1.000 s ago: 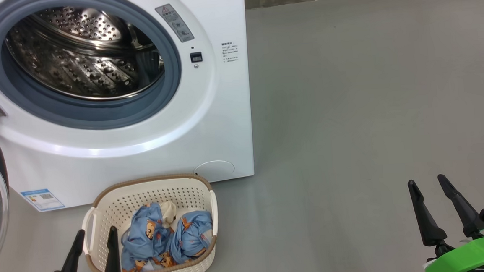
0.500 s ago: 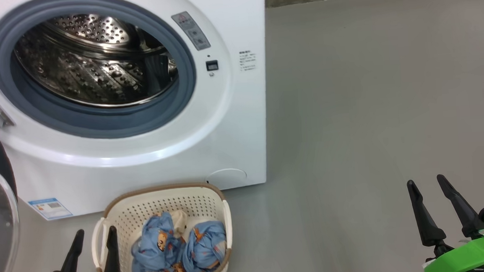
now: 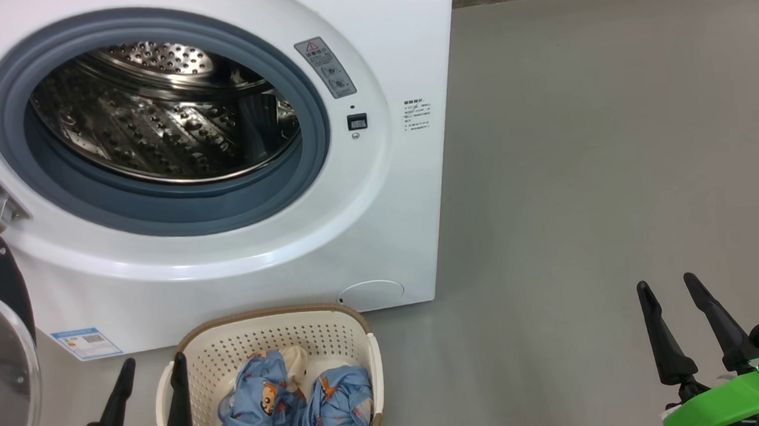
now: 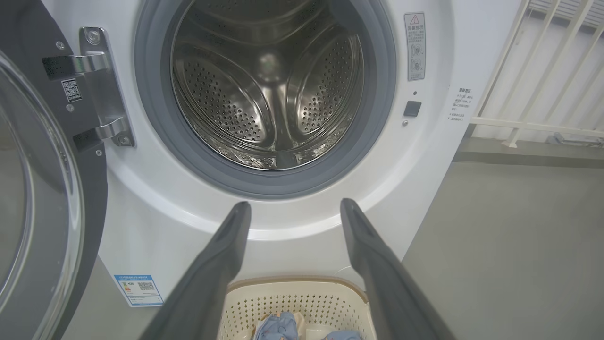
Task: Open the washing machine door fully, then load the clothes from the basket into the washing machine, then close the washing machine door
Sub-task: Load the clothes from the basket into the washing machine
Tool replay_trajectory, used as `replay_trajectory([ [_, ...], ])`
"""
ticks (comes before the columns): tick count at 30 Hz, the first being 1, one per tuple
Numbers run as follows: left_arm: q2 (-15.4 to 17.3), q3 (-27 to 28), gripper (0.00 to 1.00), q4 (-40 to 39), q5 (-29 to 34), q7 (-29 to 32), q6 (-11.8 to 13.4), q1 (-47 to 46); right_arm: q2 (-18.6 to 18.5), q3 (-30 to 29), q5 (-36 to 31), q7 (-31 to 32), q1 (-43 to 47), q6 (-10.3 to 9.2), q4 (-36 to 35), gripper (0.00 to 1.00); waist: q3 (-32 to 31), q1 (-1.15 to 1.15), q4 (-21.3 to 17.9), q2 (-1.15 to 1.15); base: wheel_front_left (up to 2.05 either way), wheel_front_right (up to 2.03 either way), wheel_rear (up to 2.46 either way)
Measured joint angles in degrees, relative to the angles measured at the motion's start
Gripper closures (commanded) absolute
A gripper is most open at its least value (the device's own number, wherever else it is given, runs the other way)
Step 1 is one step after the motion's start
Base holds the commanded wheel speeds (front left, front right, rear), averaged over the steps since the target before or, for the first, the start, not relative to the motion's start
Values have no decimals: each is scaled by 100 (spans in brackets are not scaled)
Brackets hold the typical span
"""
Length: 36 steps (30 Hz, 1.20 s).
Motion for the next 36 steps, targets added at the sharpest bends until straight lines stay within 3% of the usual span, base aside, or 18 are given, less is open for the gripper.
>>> replay_trajectory([
  [17, -176, -138, 0, 962, 54, 1, 0, -305, 32, 31, 1, 0, -190, 0, -82, 0, 361, 0, -17, 0, 0, 0, 0],
  [36, -260, -233, 0, 3656, 502, 2, 123, -2494, 86, 166, 27, -1, -1178, 0, -314, 0, 1724, 1, -121, 0, 0, 0, 0],
])
